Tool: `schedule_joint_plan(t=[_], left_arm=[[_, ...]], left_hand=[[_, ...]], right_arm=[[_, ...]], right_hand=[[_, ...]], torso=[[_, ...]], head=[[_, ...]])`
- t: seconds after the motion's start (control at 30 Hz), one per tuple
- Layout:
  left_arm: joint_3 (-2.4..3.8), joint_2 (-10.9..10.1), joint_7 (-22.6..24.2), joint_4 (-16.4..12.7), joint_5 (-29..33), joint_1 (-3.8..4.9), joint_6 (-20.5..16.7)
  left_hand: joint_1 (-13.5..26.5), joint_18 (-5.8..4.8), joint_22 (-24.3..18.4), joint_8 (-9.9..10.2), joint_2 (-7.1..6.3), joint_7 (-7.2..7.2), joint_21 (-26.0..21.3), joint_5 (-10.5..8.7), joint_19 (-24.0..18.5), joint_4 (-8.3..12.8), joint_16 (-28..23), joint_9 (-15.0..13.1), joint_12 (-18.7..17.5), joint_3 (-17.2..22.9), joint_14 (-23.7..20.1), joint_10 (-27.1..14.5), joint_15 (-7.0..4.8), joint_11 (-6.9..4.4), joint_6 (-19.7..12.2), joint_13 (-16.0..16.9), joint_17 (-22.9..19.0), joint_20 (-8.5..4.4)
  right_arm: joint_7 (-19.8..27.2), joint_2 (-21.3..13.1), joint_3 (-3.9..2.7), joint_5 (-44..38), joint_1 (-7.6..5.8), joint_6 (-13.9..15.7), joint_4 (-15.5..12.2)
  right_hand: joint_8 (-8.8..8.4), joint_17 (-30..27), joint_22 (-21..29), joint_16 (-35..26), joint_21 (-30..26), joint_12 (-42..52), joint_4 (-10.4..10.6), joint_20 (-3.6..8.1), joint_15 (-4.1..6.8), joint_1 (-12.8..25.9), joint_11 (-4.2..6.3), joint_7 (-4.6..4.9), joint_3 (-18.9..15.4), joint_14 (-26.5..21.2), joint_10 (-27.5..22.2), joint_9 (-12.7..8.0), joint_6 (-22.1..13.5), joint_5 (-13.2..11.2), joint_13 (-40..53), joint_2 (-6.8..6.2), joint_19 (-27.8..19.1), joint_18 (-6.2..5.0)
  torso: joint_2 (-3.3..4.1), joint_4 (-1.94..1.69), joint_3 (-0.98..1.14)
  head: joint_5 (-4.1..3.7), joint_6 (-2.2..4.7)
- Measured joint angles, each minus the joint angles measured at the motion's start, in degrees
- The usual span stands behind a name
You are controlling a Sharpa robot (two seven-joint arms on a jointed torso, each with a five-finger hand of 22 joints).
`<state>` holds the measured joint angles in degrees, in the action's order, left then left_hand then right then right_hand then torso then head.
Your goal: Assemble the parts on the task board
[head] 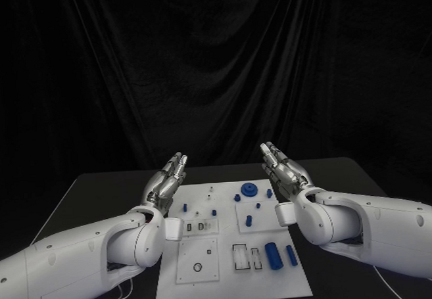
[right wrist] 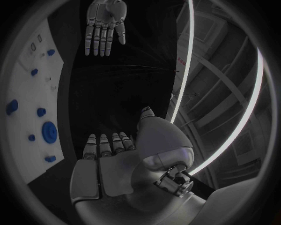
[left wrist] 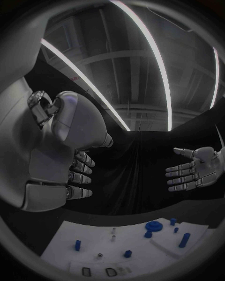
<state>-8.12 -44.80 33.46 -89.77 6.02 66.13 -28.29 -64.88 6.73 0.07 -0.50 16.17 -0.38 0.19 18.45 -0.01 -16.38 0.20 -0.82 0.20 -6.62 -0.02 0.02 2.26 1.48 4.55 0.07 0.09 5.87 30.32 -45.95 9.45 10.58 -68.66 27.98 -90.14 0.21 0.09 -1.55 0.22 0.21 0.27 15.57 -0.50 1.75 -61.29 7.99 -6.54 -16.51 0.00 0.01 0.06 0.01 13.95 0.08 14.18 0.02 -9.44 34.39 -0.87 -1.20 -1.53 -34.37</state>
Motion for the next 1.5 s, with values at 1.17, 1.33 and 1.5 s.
schedule_joint_plan(t=[1.17, 1.33, 1.5], left_arm=[[-4.01, -3.02, 5.2, 3.3, -1.93, 3.31, 27.08], [-4.02, -5.1, 5.25, 1.67, -2.22, 3.31, 27.74], [-4.0, -8.22, 5.28, -0.67, -2.37, 3.31, 28.05]], left_hand=[[-18.73, 3.02, 3.65, -4.9, -2.01, 7.6, 7.21, 14.17, 10.84, 3.39, 7.99, -2.27, 15.11, 4.46, 10.88, 16.03, 8.32, 9.21, 18.9, 3.46, 2.64, 10.63], [-18.73, 3.02, 4.09, -6.27, -3.06, 7.82, 8.68, 15.12, 13.84, 4.1, 10.04, -2.58, 19.6, 7.33, 14.13, 18.61, 9.18, 10.34, 21.95, 3.92, 3.0, 10.79], [-18.18, 1.99, 4.94, -8.16, -4.56, 8.17, 11.2, 15.78, 18.6, 4.61, 13.72, -2.97, 23.81, 10.17, 19.56, 22.5, 10.25, 12.43, 26.44, 4.35, 3.71, 10.86]], right_arm=[[0.46, -7.07, 4.79, 6.75, -4.55, -34.26, -0.23], [0.53, -9.58, 4.79, 5.43, -4.55, -34.49, -1.71], [0.69, -12.01, 4.79, 3.69, -4.72, -33.8, -2.98]], right_hand=[[2.18, 0.0, 0.0, 0.0, 0.83, 0.0, -3.73, -10.71, -6.44, -8.45, -6.0, 6.37, 0.99, 0.03, 0.02, 0.87, 2.87, 5.24, 0.0, -0.15, 1.36, 0.03], [5.77, 1.23, -1.0, 2.6, 4.51, 2.09, -8.14, -15.52, -10.7, -13.02, -9.89, 9.31, 1.9, 2.07, 1.22, 1.8, 5.81, 8.65, 0.88, -1.11, 7.24, 0.03], [11.63, 4.56, -4.36, 13.11, 12.2, 14.6, -11.47, -16.27, -12.58, -17.43, -16.87, 10.81, 2.55, 12.85, 7.93, 3.02, 10.46, 12.22, 4.12, -1.41, 23.02, 0.04]], torso=[[0.86, -0.93, 0.11], [0.58, -1.42, 0.17], [0.44, -1.92, 0.2]], head=[[1.72, -5.21], [1.79, -7.39], [2.03, -9.39]])
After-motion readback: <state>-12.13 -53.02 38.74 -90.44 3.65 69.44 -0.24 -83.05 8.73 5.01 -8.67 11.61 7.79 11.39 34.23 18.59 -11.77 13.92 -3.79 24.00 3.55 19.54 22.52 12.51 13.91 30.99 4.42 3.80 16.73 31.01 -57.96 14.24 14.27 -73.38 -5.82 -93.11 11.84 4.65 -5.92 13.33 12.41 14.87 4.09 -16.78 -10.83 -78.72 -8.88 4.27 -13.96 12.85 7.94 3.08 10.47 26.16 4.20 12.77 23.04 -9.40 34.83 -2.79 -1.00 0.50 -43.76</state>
